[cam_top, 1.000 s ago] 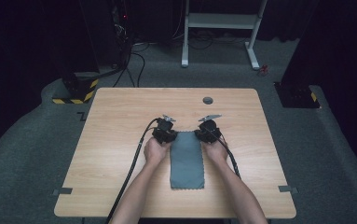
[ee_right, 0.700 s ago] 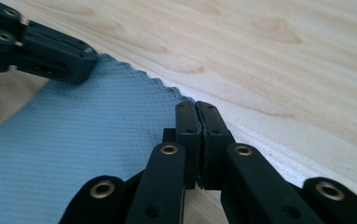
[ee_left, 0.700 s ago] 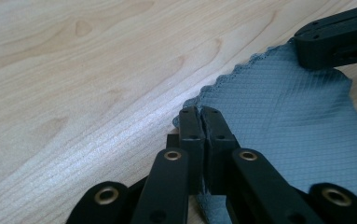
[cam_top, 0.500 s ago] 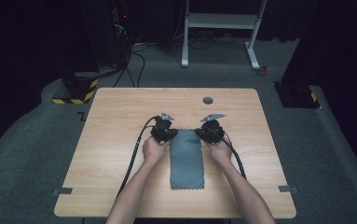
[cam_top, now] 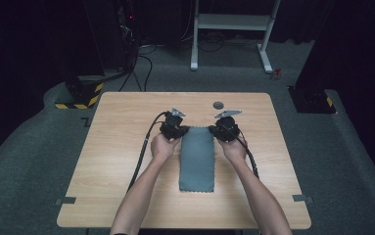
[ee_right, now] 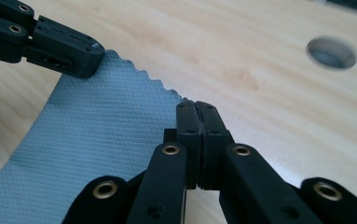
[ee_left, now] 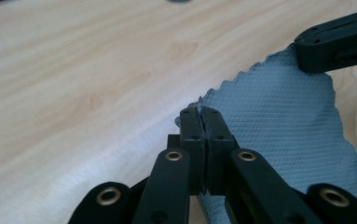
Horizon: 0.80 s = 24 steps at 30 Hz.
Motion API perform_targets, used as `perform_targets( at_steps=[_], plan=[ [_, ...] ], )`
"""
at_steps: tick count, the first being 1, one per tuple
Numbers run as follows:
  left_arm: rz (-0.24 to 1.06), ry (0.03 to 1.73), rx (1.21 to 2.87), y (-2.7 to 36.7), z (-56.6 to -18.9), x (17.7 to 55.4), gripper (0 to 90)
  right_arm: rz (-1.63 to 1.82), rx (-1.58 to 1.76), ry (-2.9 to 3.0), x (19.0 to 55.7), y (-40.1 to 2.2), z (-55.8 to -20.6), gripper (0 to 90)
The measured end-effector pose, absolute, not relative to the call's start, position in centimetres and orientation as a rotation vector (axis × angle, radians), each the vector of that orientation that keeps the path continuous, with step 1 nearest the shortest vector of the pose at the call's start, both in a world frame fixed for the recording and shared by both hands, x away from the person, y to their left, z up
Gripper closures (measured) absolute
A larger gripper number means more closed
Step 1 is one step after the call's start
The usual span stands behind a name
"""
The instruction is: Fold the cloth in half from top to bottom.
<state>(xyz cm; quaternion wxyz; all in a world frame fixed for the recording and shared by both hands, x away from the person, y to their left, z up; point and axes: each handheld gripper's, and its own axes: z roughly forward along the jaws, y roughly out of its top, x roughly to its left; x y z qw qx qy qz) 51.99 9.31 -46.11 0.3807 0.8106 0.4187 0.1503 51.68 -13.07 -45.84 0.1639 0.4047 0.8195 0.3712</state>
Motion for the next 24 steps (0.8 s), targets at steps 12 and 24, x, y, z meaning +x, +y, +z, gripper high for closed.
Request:
perform_targets(
  at_steps=[12, 24],
  plan=[
    [0.345, 1.034, 2.071, 9.9, -46.5, 50.5, 88.6, 1.087, 1.146, 2.361, 50.9, -13.4, -46.0, 89.4],
    [0.29, 1.005, 2.113, 10.0, -48.7, 48.0, 88.4, 1.111, 1.116, 2.44, 48.2, -14.0, -48.9, 89.3]
  ],
)
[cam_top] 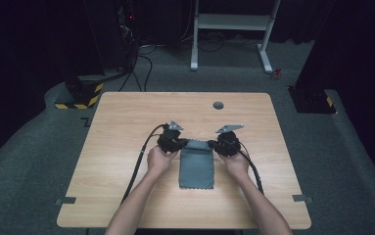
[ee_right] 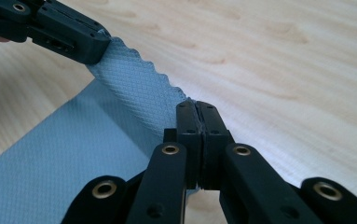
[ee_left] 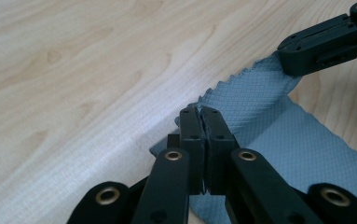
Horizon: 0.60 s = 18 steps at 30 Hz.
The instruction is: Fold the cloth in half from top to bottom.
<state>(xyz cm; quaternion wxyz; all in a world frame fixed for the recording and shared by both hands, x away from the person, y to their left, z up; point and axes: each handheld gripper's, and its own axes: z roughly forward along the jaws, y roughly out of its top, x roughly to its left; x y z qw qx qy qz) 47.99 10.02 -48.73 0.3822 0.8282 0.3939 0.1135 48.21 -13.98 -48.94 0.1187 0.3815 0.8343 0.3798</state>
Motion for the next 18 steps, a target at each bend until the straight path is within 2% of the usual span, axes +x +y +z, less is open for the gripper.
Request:
perform_targets(
  at_steps=[18],
  plan=[
    [0.282, 0.97, 2.1, 10.3, -49.6, 45.0, 88.3, 1.154, 1.081, 2.462, 45.6, -14.5, -49.9, 89.3]
  ],
)
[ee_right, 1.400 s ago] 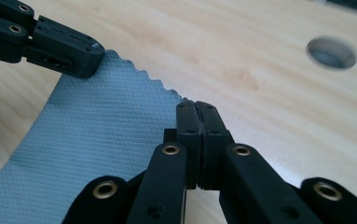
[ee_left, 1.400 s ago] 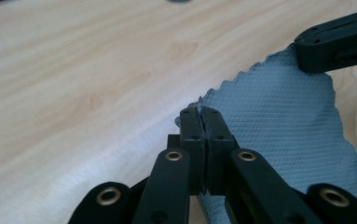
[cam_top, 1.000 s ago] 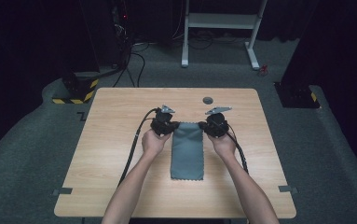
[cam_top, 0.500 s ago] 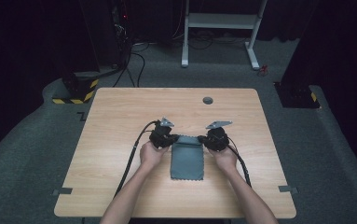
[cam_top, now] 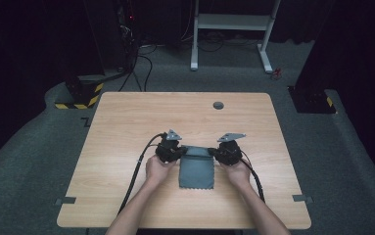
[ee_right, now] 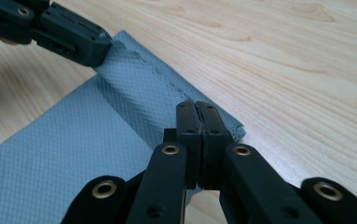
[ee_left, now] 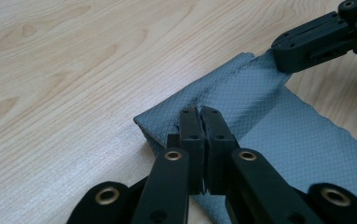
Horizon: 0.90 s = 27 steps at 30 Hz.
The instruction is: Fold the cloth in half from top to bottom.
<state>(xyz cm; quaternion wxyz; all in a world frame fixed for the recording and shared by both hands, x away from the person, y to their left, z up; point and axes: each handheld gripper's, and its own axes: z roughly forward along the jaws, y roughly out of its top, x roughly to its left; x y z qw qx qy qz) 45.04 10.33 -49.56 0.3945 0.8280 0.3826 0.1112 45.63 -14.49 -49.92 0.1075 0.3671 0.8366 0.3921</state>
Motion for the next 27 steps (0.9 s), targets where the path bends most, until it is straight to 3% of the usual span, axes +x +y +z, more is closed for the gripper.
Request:
perform_targets(
  at_steps=[27],
  plan=[
    [0.307, 0.937, 2.081, 10.5, -49.5, 43.1, 88.2, 1.204, 1.064, 2.465, 44.0, -14.9, -49.6, 89.3]
  ],
)
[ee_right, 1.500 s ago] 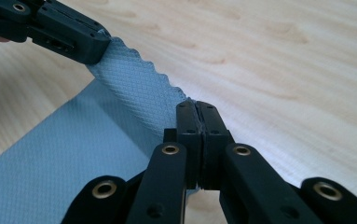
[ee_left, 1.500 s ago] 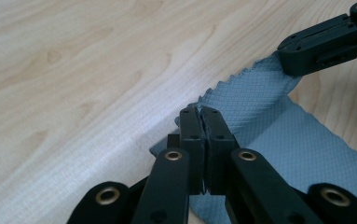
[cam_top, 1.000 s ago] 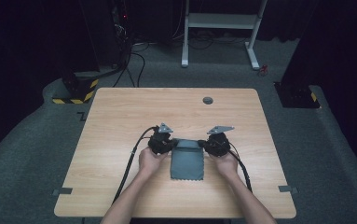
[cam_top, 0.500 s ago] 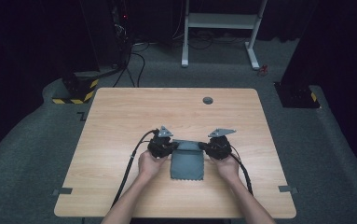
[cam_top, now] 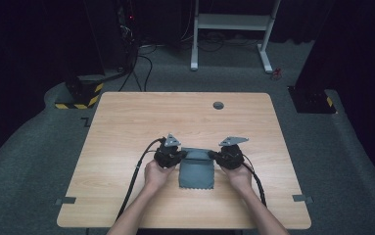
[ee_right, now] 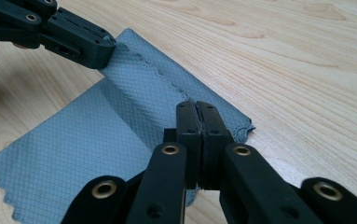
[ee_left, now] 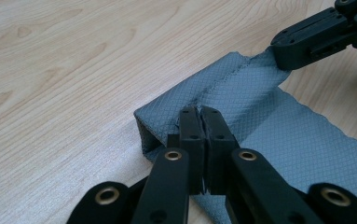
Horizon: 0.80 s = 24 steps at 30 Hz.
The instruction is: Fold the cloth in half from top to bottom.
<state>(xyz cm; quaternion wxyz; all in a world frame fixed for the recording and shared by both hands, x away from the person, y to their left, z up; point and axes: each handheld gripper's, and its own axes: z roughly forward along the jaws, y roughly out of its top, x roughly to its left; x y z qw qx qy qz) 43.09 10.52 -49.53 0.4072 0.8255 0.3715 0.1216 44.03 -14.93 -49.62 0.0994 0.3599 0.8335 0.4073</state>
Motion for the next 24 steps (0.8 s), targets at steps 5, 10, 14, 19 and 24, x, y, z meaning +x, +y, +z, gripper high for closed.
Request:
perform_targets(
  at_steps=[5, 10, 14, 19, 24],
  plan=[
    [0.306, 0.93, 2.082, 10.6, -49.6, 42.8, 88.3, 1.201, 1.046, 2.472, 43.8, -14.9, -49.5, 89.3],
    [0.307, 0.92, 2.079, 10.6, -49.6, 42.5, 88.3, 1.203, 1.046, 2.475, 43.4, -15.0, -49.5, 89.3],
    [0.299, 0.919, 2.074, 10.5, -49.6, 42.2, 88.3, 1.215, 1.05, 2.472, 43.1, -15.2, -49.6, 89.3],
    [0.296, 0.91, 2.079, 10.6, -49.6, 41.8, 88.3, 1.224, 1.039, 2.478, 42.8, -15.3, -49.5, 89.3],
    [0.295, 0.913, 2.073, 10.8, -49.7, 41.6, 88.2, 1.232, 1.024, 2.483, 42.5, -15.3, -49.4, 89.3]
  ],
)
